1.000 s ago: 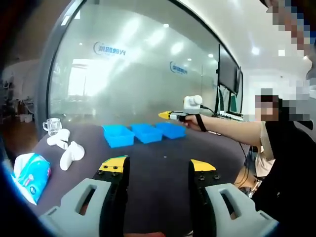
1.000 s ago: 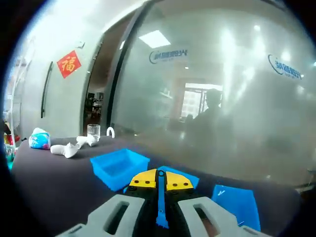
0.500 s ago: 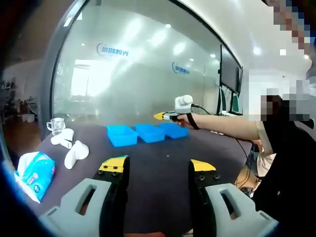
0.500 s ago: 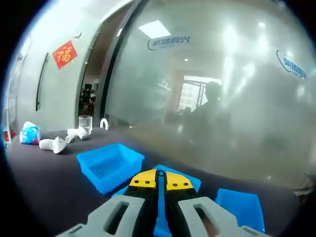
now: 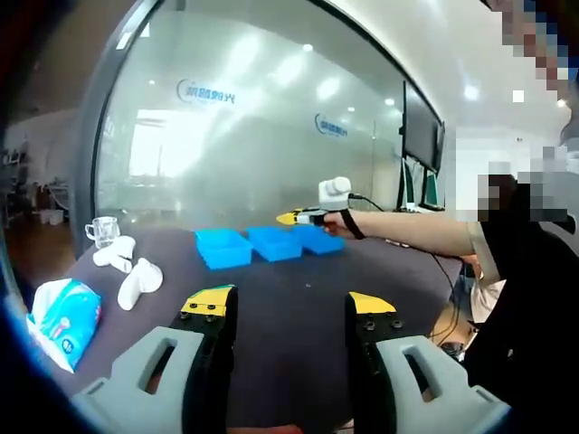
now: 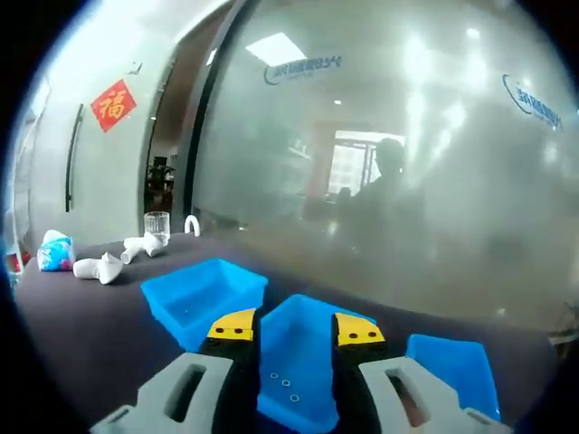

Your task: Sort the screws, nuts, and washers into the corresponding bins

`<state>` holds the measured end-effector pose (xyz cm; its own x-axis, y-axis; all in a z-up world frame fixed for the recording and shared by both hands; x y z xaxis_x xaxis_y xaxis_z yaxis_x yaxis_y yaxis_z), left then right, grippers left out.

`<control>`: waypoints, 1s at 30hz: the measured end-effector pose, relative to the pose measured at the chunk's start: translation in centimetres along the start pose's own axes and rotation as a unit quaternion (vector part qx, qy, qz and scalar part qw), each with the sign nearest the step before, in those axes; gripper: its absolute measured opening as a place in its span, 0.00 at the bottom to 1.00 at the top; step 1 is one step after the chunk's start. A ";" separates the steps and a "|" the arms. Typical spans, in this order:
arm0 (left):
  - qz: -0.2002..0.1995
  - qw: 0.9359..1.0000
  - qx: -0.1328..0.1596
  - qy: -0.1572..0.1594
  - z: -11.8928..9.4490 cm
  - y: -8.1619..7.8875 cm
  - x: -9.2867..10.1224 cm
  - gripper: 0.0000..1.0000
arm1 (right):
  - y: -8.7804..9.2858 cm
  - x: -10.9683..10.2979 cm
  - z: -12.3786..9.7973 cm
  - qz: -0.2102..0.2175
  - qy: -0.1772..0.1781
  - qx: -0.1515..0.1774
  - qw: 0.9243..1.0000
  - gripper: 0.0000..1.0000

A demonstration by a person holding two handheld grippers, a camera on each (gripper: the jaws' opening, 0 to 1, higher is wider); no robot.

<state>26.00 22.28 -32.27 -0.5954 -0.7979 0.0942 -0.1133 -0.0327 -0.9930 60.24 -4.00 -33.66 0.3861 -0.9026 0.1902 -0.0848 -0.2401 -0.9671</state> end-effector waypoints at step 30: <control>0.007 1.000 -0.004 0.002 0.2 -0.1 0.2 0.47 | 1.9 -3.3 -17.4 -0.009 -0.089 0.064 0.994 0.29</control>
<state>26.03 22.02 -32.20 -0.6002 -0.7957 0.0811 -0.1110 -0.0176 -0.9937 42.77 -7.70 -33.18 0.5445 -0.8178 0.1865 0.0363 -0.1991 -0.9793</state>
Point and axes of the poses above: the point that each gripper's makers call its tool centre point, and the gripper's own axes: z roughly forward along the fingers, x roughly to its right, y roughly out of its underside, the point moved 4 cm from there along -z, roughly backward along the fingers, and after that the axes turned 6 degrees about y, right-handed, at the moved point
